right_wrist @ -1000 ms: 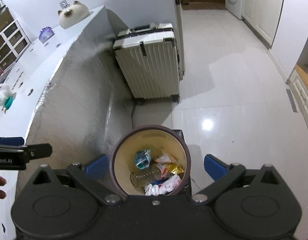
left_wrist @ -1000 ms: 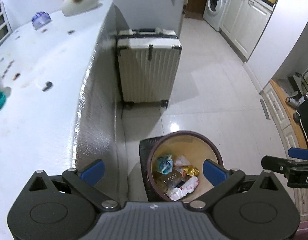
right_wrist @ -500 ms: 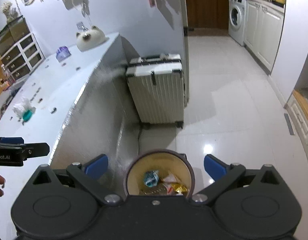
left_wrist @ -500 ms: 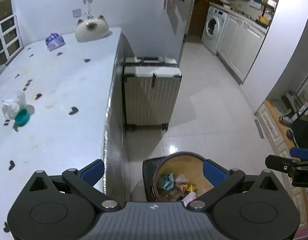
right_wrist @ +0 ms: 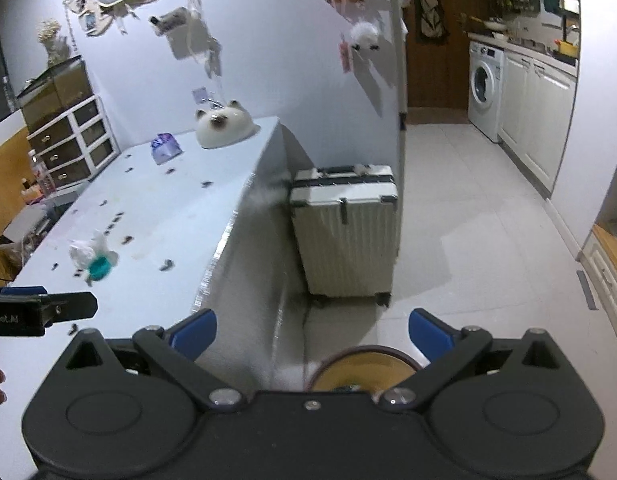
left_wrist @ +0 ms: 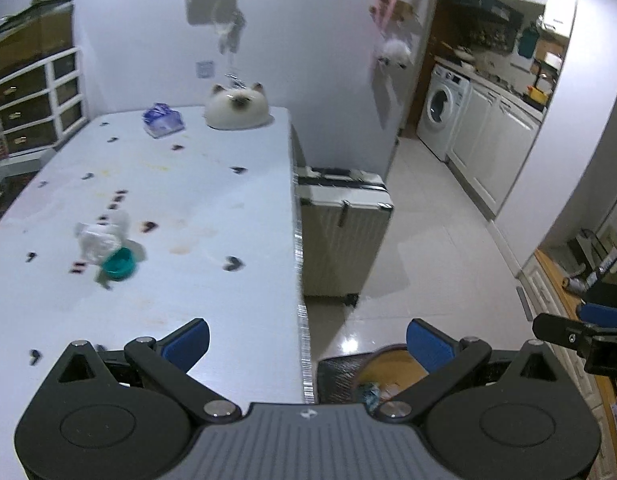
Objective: Collect trash
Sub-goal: 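Move both grippers back from the bin toward the table, then grasp the white tissue with the left gripper while the right gripper grasps the teal bottle cap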
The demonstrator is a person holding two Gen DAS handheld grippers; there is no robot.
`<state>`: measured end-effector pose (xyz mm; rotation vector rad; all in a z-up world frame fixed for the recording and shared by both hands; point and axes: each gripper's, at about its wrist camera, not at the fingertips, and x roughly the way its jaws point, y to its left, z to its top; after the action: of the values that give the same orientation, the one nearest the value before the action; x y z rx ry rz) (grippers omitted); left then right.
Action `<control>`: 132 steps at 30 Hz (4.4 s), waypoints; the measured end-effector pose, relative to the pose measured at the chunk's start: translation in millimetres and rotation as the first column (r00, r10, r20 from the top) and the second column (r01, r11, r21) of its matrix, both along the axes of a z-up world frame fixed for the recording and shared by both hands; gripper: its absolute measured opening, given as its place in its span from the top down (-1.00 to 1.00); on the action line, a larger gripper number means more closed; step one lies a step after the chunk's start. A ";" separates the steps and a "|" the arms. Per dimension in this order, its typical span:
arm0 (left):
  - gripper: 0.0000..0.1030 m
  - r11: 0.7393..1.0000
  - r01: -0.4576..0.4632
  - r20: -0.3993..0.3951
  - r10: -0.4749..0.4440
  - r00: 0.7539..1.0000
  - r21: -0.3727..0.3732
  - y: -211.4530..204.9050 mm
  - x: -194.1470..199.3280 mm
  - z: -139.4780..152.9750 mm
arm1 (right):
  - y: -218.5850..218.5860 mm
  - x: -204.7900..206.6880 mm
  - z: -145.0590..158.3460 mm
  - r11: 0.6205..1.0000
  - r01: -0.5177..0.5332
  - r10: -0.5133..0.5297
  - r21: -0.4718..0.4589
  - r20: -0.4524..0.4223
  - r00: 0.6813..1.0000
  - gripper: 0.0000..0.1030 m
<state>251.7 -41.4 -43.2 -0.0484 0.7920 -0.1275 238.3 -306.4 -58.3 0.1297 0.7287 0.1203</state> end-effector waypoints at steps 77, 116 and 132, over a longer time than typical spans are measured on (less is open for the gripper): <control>0.70 0.993 -0.040 -0.152 0.022 0.988 -0.115 319.1 206.9 -145.8 | 409.9 224.8 -133.2 0.935 -0.355 0.345 -0.010 -0.206 0.916 -0.91; 0.82 0.967 -0.230 -0.186 0.208 0.960 -0.107 355.8 156.9 -141.5 | 470.2 247.8 -138.5 0.858 -0.508 0.498 -0.071 -0.124 0.858 0.03; 0.86 0.974 -0.183 -0.152 0.162 0.975 -0.136 326.2 122.9 -110.0 | 406.6 182.0 -112.6 0.912 -0.407 0.394 -0.041 -0.181 0.901 0.04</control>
<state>374.6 284.7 -153.2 -0.2705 0.9132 -0.0174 420.3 100.2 -170.9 -0.0895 0.9235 0.4805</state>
